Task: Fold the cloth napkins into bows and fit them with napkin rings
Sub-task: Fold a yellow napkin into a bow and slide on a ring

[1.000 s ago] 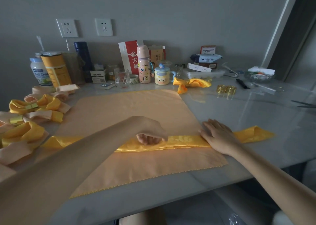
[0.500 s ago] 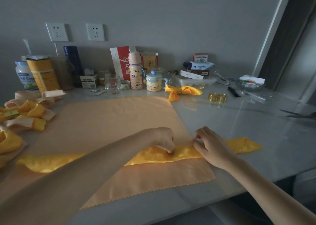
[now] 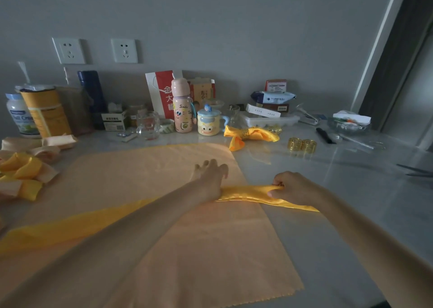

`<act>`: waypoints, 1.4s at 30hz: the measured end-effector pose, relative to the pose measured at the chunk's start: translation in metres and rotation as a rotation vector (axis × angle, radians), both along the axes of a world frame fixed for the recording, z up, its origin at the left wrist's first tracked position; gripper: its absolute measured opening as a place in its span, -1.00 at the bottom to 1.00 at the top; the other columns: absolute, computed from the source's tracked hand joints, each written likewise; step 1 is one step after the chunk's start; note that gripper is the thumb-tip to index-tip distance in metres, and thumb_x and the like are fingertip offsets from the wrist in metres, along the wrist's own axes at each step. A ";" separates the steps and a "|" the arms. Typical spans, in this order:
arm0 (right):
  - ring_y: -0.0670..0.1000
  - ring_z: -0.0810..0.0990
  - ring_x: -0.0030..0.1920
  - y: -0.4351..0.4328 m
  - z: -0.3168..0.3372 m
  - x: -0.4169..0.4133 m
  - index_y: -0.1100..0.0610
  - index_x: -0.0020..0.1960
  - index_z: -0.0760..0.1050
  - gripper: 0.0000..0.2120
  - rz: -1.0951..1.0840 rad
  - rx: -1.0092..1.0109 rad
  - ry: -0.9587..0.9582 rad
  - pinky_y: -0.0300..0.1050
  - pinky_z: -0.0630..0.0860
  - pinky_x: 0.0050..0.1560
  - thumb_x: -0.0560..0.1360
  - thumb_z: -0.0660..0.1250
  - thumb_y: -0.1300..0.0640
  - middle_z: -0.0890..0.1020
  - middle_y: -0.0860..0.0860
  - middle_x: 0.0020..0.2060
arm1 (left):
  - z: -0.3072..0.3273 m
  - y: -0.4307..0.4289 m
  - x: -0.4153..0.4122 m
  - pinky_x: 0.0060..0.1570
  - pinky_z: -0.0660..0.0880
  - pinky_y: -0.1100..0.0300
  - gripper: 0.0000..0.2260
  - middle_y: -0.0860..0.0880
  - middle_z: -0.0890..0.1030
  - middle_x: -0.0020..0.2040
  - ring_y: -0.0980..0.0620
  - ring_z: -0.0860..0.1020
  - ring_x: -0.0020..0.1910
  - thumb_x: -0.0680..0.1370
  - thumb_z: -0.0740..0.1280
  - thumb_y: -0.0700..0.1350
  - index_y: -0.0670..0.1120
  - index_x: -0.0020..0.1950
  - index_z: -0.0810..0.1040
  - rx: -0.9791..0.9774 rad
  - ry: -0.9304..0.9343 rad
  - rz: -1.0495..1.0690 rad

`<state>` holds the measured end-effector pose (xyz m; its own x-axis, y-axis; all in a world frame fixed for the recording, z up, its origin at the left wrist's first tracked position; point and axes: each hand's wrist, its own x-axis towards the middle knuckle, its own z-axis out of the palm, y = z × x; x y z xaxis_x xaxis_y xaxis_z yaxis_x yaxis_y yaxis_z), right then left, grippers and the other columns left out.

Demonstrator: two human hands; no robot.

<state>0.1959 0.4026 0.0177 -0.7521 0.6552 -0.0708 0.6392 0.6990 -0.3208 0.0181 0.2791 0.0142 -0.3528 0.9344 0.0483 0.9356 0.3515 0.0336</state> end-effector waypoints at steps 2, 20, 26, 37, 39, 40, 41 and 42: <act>0.00 0.46 -0.03 0.003 0.001 -0.004 0.17 0.04 0.50 -0.77 -0.004 0.011 -0.018 -0.16 0.35 -0.13 0.50 0.34 0.03 0.50 0.01 -0.05 | 0.001 0.003 0.005 0.10 0.34 0.12 -0.71 -0.06 0.40 0.19 -0.07 0.40 0.20 0.50 0.27 -0.26 -0.01 0.18 0.49 -0.032 -0.007 -0.117; -0.18 0.50 -0.27 -0.135 0.019 -0.055 0.08 -0.09 0.55 -0.88 0.278 -0.645 0.271 -0.31 0.41 -0.23 0.52 0.31 0.04 0.54 -0.14 -0.30 | 0.018 -0.009 -0.016 -0.26 0.36 0.23 -0.93 -0.16 0.49 -0.18 0.01 0.44 -0.25 0.41 0.29 -0.29 -0.17 -0.14 0.48 -0.173 -0.871 0.179; -0.05 0.50 -0.11 -0.089 -0.011 -0.060 0.10 0.07 0.55 -0.83 -0.076 -0.187 0.540 -0.22 0.37 -0.11 0.50 0.29 0.21 0.60 0.03 0.00 | 0.011 -0.030 -0.024 -0.14 0.32 0.19 -0.83 -0.13 0.43 -0.18 -0.02 0.36 -0.19 0.45 0.30 -0.39 -0.19 -0.05 0.58 -0.103 -0.912 0.096; 0.06 0.42 0.22 -0.088 -0.037 -0.063 -0.02 0.29 0.43 -0.59 0.153 0.204 0.336 -0.11 0.34 0.21 0.47 0.38 0.14 0.41 0.02 0.20 | 0.024 -0.069 -0.058 -0.04 0.40 0.32 -0.78 -0.04 0.62 0.08 0.05 0.55 0.06 0.50 0.34 -0.19 -0.14 0.14 0.61 -0.023 -0.460 0.089; 0.15 0.46 0.17 -0.094 -0.036 -0.065 0.01 0.21 0.53 -0.56 0.291 0.418 0.345 0.00 0.45 0.18 0.37 0.45 0.27 0.42 0.08 0.18 | 0.018 -0.086 -0.073 0.01 0.41 0.28 -0.73 -0.03 0.60 0.11 0.03 0.54 0.10 0.50 0.38 -0.10 -0.12 0.18 0.58 -0.120 -0.400 0.129; 0.15 0.47 0.17 -0.098 -0.033 -0.065 0.03 0.19 0.55 -0.56 0.373 0.485 0.316 0.00 0.47 0.15 0.36 0.42 0.33 0.42 0.08 0.18 | 0.017 -0.093 -0.078 0.04 0.42 0.26 -0.71 -0.02 0.59 0.11 0.03 0.53 0.09 0.50 0.38 -0.06 -0.12 0.19 0.57 -0.146 -0.391 0.153; 0.12 0.43 0.21 -0.103 -0.031 -0.066 0.04 0.23 0.52 -0.57 0.435 0.500 0.270 -0.06 0.42 0.17 0.42 0.33 0.36 0.40 0.06 0.21 | 0.017 -0.099 -0.083 0.05 0.41 0.25 -0.70 -0.02 0.58 0.11 0.03 0.52 0.07 0.51 0.38 -0.05 -0.12 0.20 0.57 -0.158 -0.395 0.170; 0.06 0.38 0.24 -0.105 -0.032 -0.066 0.04 0.28 0.47 -0.57 0.469 0.449 0.230 -0.14 0.36 0.19 0.48 0.23 0.37 0.38 0.02 0.23 | 0.018 -0.104 -0.087 0.04 0.41 0.25 -0.72 -0.02 0.58 0.09 0.05 0.51 0.03 0.51 0.37 -0.06 -0.12 0.19 0.57 -0.172 -0.404 0.186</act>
<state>0.1294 0.2977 -0.0141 -0.9266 0.1852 0.3273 0.1868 0.9820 -0.0267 -0.0692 0.1754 0.0322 -0.4737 0.8360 -0.2769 0.7801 0.5443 0.3085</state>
